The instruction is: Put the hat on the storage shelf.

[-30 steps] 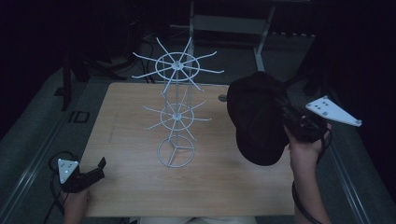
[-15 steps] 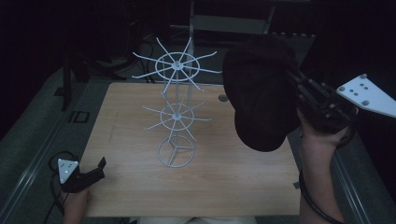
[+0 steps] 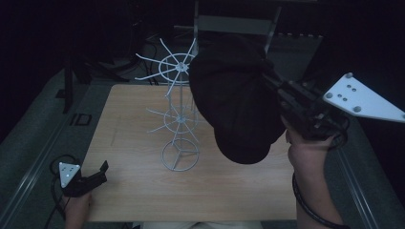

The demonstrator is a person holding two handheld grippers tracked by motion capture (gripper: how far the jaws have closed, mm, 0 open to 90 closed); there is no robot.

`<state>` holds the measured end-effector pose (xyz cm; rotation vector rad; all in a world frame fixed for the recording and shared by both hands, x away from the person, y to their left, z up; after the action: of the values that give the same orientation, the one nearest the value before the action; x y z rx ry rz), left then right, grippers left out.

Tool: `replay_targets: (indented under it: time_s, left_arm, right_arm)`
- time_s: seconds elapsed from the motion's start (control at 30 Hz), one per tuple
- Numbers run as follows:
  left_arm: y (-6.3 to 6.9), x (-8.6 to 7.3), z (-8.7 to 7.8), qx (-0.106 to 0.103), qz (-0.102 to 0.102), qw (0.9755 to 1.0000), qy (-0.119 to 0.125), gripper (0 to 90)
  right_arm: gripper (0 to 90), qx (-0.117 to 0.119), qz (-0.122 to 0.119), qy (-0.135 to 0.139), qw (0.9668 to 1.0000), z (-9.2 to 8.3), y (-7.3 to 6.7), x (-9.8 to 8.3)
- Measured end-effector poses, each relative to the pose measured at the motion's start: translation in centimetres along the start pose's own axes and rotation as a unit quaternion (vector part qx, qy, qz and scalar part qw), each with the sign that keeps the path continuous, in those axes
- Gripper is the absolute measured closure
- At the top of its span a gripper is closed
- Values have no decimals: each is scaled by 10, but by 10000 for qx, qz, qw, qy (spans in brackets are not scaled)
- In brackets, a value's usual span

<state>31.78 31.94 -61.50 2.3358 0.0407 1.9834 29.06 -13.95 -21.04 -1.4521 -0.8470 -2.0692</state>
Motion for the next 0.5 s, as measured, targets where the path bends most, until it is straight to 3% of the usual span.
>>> replay_targets:
  time_s: [0.27, 0.5]
  left_arm:
    - [0, 0, 0, -3, 0, 10000, 2, 14]
    - [0, 0, 0, -10, -9, 10000, 5, 14]
  right_arm:
    - [847, 439, 50, -103, 9990, 8, -24, -16]
    - [846, 633, 135, -368, 9972, 14, -31, -45]
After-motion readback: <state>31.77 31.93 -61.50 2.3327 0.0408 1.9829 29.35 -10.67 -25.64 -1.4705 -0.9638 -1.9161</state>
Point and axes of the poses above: each handheld gripper's, and its own axes: z roughly forward along the jaws, x roughly out of its top, y roughly to its right, the point moved 9 cm from there along z, roughly forward along the jaws, and after that the axes turned 8 degrees about y, right-handed, at the moved point
